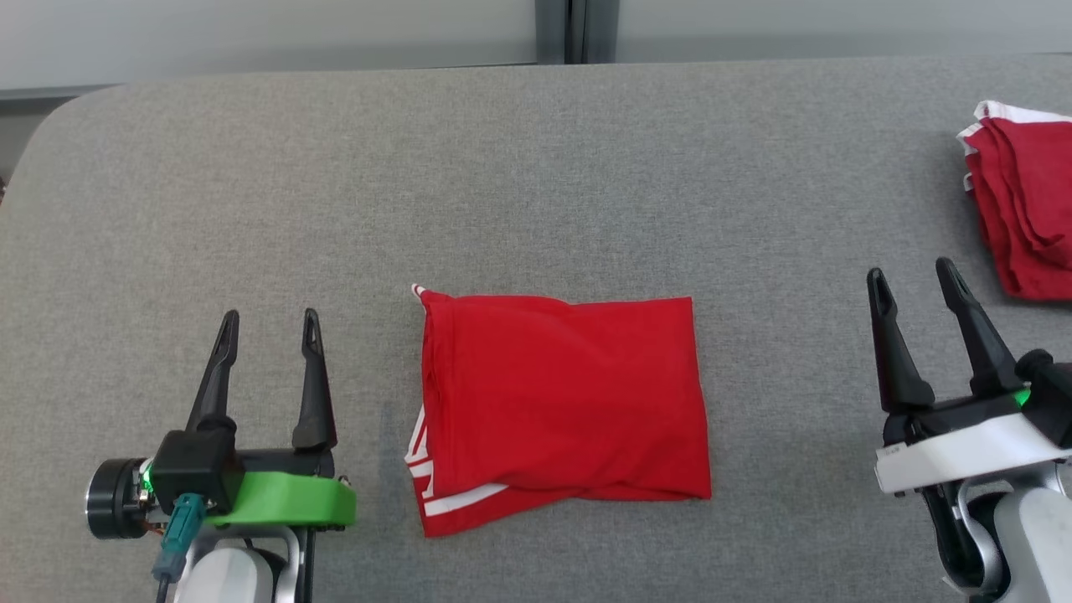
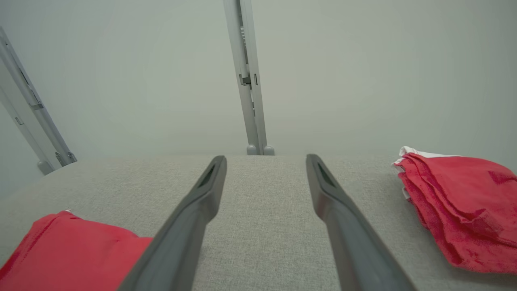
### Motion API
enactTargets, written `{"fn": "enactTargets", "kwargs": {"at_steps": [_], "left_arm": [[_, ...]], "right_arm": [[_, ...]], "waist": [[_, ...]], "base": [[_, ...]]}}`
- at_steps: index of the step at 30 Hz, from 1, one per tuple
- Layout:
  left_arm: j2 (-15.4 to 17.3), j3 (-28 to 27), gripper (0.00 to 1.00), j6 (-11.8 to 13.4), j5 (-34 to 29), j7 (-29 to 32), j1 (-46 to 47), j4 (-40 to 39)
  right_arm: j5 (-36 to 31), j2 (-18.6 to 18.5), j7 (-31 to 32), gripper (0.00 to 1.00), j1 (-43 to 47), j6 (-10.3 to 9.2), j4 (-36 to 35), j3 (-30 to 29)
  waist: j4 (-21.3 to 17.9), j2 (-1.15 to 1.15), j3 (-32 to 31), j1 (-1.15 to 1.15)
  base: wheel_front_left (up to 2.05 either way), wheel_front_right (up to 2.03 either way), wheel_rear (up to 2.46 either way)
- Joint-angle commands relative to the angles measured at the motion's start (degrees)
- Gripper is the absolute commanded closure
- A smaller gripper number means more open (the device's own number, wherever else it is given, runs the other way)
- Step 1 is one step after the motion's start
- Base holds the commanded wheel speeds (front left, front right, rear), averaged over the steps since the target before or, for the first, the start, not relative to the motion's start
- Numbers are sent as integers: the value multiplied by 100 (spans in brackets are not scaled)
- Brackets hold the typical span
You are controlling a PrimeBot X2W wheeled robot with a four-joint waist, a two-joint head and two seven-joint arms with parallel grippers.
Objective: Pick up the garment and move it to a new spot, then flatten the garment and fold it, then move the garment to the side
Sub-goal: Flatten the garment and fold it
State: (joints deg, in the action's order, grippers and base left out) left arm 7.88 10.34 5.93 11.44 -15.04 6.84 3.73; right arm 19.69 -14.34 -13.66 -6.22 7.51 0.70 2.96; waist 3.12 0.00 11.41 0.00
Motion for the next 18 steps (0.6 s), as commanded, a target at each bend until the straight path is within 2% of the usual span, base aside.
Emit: {"fn": "enactTargets", "kwargs": {"at_steps": [1,10,18], "left_arm": [[65,-61,0,13,52,-16,-157,40],[232,-61,0,-71,148,76,-757,233],[271,35,0,-137,240,160,-1055,351]], "right_arm": [[-70,87,63,0,231,-5,-71,-64],[-245,352,447,0,1172,-5,-381,-153],[-329,444,674,0,1582,-5,-522,-221]], "waist": [[-130,0,-231,0],[-272,0,-921,0],[-267,0,-1211,0]], "base": [[0,0,0],[0,0,0],[0,0,0]]}}
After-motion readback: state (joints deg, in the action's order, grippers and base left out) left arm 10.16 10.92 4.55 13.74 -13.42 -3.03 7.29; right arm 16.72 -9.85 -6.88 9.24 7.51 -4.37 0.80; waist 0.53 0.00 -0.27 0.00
